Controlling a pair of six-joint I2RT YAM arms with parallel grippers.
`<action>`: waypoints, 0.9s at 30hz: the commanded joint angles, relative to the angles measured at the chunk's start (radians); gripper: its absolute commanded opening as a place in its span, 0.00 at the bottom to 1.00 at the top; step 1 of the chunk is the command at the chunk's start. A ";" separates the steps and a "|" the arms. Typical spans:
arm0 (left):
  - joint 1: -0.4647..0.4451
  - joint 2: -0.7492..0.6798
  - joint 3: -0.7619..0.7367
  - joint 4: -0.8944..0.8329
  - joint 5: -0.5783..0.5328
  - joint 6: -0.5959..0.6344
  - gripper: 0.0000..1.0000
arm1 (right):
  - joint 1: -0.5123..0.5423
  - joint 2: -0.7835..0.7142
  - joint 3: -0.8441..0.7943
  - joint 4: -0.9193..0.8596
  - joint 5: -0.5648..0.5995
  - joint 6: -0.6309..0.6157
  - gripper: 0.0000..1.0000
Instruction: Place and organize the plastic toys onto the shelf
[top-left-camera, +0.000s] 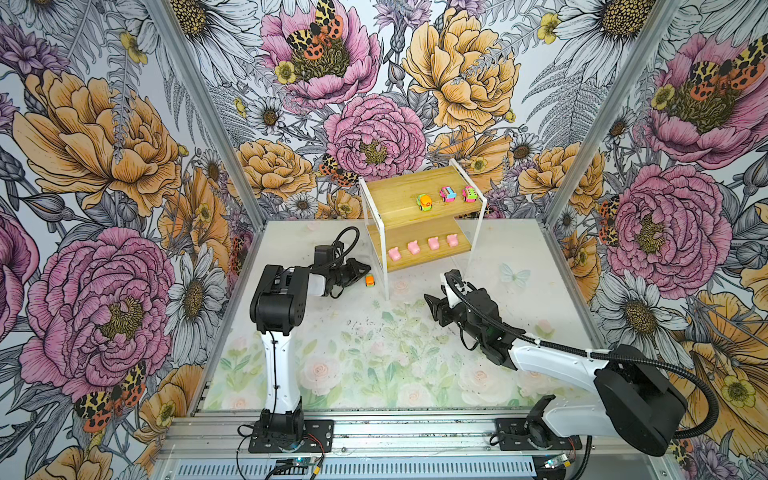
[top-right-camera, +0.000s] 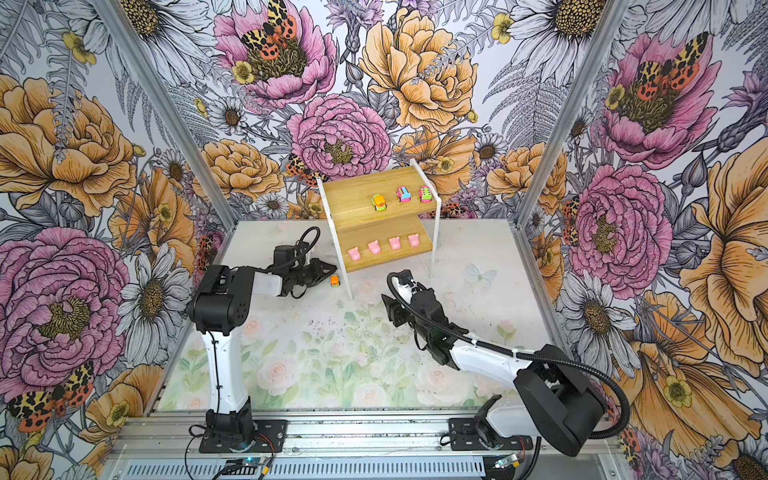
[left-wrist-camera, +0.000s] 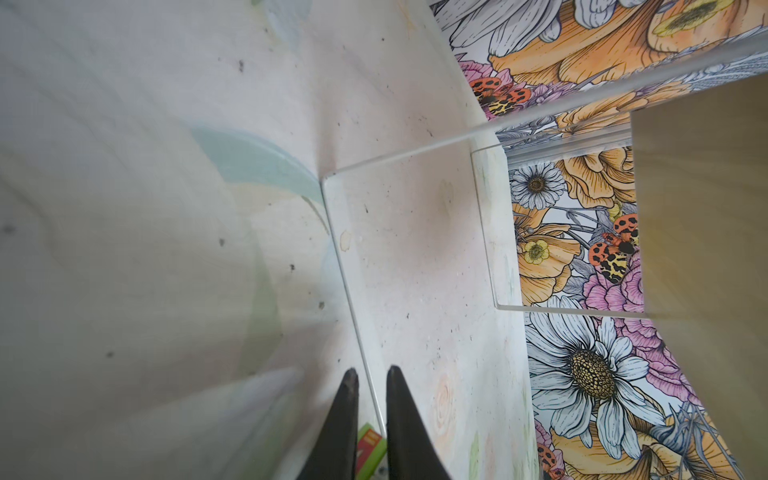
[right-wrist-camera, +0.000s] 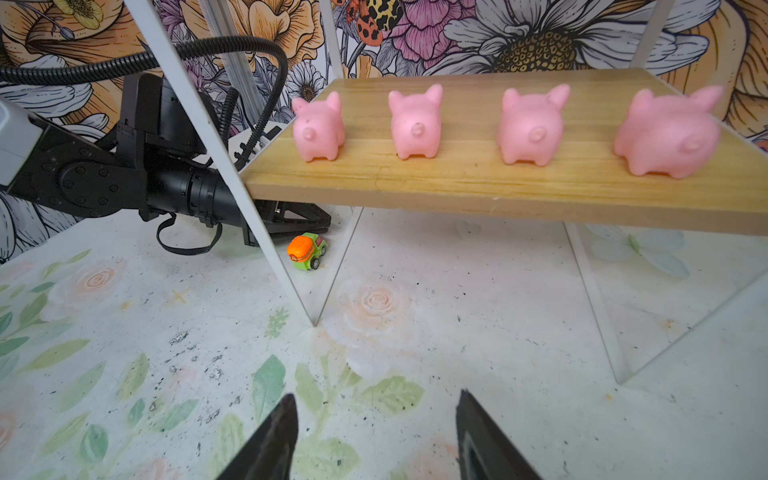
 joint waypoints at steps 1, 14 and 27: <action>-0.012 0.023 -0.018 0.050 0.030 -0.009 0.16 | -0.005 0.013 0.009 0.028 0.012 0.005 0.61; -0.056 -0.034 -0.135 0.101 -0.003 -0.009 0.15 | -0.006 0.004 0.000 0.024 0.019 0.001 0.61; -0.077 -0.030 -0.389 0.491 -0.027 -0.191 0.14 | -0.006 -0.010 -0.012 0.011 0.019 -0.001 0.61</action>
